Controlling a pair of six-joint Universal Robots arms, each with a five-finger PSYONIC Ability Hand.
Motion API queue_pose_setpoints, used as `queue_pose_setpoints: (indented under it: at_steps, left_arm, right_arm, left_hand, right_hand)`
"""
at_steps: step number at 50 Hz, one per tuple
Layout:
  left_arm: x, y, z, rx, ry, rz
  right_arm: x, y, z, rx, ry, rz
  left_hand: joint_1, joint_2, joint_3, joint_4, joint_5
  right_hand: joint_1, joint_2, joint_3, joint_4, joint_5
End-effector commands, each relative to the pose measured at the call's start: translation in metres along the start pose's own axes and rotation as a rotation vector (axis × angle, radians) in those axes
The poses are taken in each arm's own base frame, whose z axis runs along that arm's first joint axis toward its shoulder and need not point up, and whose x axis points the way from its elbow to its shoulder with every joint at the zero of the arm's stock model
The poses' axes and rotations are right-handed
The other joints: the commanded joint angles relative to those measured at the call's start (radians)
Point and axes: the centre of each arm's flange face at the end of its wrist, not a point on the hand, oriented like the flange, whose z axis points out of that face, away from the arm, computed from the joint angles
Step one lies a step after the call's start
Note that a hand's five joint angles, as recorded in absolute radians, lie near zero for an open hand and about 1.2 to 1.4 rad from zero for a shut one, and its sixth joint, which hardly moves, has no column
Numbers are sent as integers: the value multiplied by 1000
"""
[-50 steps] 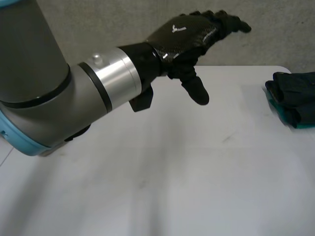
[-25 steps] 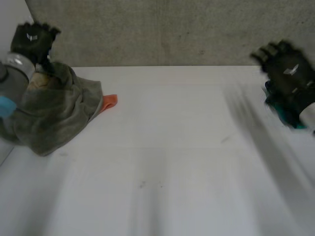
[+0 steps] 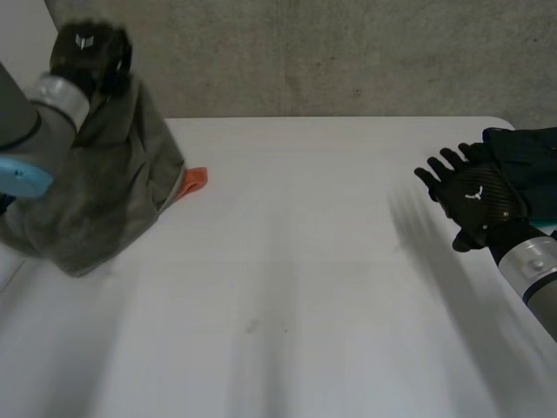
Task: Fold the laundry.
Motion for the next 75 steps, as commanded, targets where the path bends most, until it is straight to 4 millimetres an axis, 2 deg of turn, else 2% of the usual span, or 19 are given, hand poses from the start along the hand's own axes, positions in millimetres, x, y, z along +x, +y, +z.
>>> queue_pose_setpoints:
  at_steps: [1,8,9,11,12,15,18,19,22,26,31,35,40,48,52,64,69,72,75]
  left_arm:
    - [63,-112,-33,183,156,-280]
    - [125,-135,-57,167,327,-490]
    - [147,-135,-65,146,383,-532]
    - [169,-129,-73,115,436,-563]
    - [193,-120,-80,80,488,-579]
    - [227,-94,-90,3,546,-592]
    - [253,-62,-98,-88,582,-597]
    - [265,-45,-102,-132,597,-593]
    - [283,-25,-112,-180,625,-570]
    - [296,-31,-123,-151,665,-497]
    - [279,-52,-116,-78,631,-400]
    - [234,-58,-106,-91,522,-295]
    - [196,-52,-118,-174,435,-153]
    - [148,6,-156,-427,349,82]
    - [125,32,-171,-535,318,130]
    - [100,57,-219,-708,284,128]
    - [92,69,-226,-739,296,158]
    - [87,76,-227,-744,313,204]
    - [82,83,-223,-724,311,253]
  right_arm:
    - [21,-15,1,-18,80,-11]
    - [45,-27,3,-69,171,51]
    - [47,-28,3,-72,180,69]
    - [55,-28,4,-98,217,131]
    - [57,-28,4,-106,227,151]
    - [64,-30,4,-128,250,209]
    - [64,-28,4,-148,242,242]
    - [64,-28,4,-150,241,243]
    - [63,-27,5,-157,238,244]
    - [61,-23,6,-169,222,242]
    - [61,-23,7,-186,204,231]
    - [55,-26,3,-223,124,206]
    - [31,-32,-7,-215,-86,128]
    - [14,-36,-21,-280,-237,134]
    - [1,-26,-18,-331,-297,186]
    - [-39,-32,-6,-378,-413,356]
    - [-53,-28,-5,-393,-450,361]
    - [-62,-23,-3,-414,-454,350]
    - [-65,-20,-1,-423,-433,329]
  left_hand:
    - [247,201,209,199,258]
    - [247,201,209,199,258]
    - [247,201,209,199,258]
    - [247,201,209,199,258]
    - [247,201,209,199,258]
    - [247,201,209,199,258]
    - [-4,-50,-42,-52,7]
    - [-244,-289,-282,-291,-232]
    - [-483,-529,-521,-531,-472]
    - [-788,-834,-826,-836,-777]
    - [-895,-941,-933,-943,-884]
    - [-895,-941,-933,-943,-884]
    - [-889,-935,-927,-937,-878]
    - [-889,-935,-927,-937,-878]
    - [-886,-932,-924,-934,-875]
    - [-871,-917,-909,-919,-860]
    - [-869,-914,-906,-916,-857]
    - [-866,-911,-904,-913,-854]
    - [-804,-850,-842,-852,-793]
  right_hand:
    - [-61,-40,-38,-38,-44]
    - [-61,-40,-38,-38,-44]
    - [-61,-40,-38,-38,-44]
    - [-61,-40,-38,-38,-44]
    - [-61,-40,-38,-38,-44]
    - [-61,-40,-38,-38,-44]
    - [-61,-40,-38,-38,-44]
    - [-61,-40,-38,-38,-44]
    - [-61,-40,-38,-38,-44]
    - [-61,-40,-38,-38,-44]
    - [-61,-40,-38,-38,-44]
    - [-61,-40,-38,-38,-44]
    - [-61,-40,-38,-38,-44]
    - [-6,14,16,16,11]
    - [8,29,31,31,25]
    - [199,219,222,221,216]
    - [231,252,254,254,248]
    - [433,453,456,455,450]
    - [887,908,910,910,904]
